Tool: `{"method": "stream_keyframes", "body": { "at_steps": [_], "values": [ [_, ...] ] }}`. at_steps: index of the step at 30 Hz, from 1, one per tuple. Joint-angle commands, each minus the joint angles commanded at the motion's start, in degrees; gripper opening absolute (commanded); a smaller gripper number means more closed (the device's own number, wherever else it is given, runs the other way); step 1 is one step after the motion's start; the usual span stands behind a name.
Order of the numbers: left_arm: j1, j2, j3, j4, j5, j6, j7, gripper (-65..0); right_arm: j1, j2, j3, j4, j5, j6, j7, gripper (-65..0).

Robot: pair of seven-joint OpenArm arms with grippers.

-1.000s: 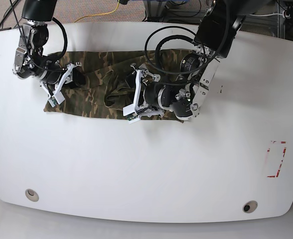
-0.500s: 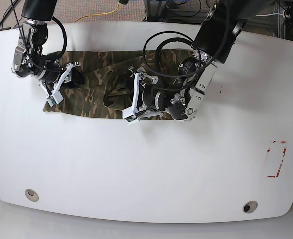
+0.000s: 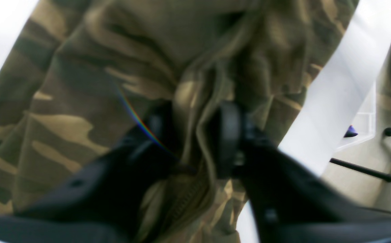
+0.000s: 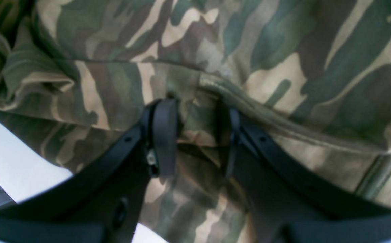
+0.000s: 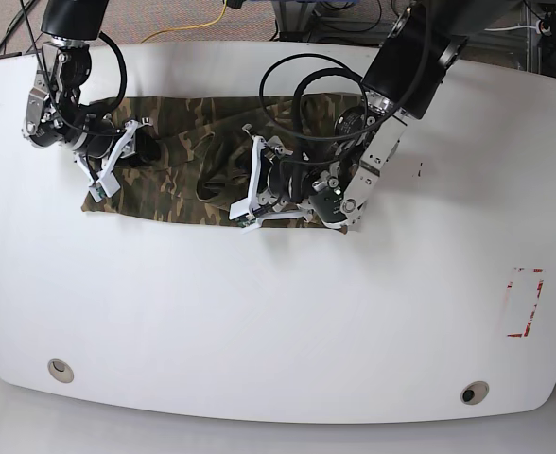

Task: Layout the t-shirt on the table in an organized manner, then fold the t-shirt properly

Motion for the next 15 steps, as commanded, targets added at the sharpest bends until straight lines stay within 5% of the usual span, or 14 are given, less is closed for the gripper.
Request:
{"method": "stream_keyframes", "body": {
  "at_steps": [15],
  "values": [
    [0.0,-2.6,-1.3,2.5,0.0,0.3,-1.4,-61.9,0.0,0.0,0.0,0.0,0.0,0.0,0.0,-46.1]
  ]
}}
